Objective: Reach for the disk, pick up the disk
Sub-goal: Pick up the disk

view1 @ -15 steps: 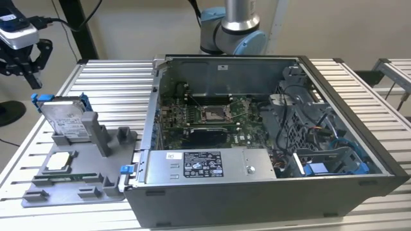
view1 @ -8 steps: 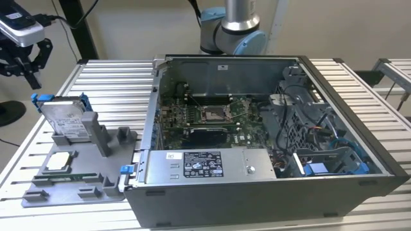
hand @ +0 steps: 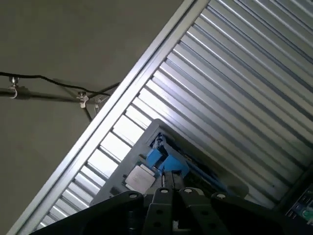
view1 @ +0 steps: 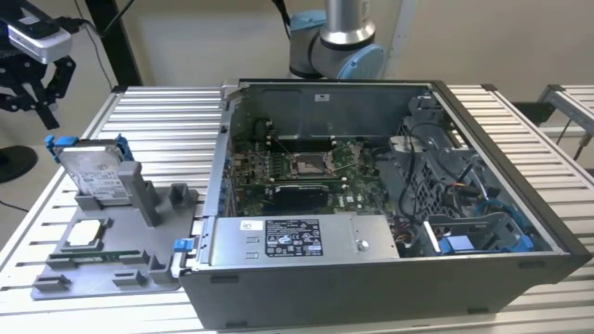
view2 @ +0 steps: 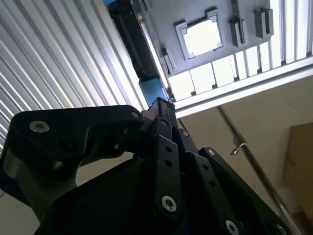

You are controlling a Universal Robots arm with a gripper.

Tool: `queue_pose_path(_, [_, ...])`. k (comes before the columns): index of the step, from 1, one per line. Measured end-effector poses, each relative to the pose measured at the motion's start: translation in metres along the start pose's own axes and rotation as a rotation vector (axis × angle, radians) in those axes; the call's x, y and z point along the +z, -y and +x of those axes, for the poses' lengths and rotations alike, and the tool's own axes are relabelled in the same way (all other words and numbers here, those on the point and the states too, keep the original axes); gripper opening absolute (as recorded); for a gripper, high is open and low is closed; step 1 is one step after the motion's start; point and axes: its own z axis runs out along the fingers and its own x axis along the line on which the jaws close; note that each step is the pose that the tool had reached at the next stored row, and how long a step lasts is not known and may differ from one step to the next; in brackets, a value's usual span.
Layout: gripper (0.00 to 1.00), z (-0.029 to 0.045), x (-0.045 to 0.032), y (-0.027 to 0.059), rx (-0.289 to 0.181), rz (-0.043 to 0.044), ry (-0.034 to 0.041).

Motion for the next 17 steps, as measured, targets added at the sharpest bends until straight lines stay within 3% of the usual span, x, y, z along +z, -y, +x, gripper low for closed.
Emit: queue_pose_path(17, [0.00,0.0000,0.0000,0.0000,-0.310,-0.0006,-0.0110])
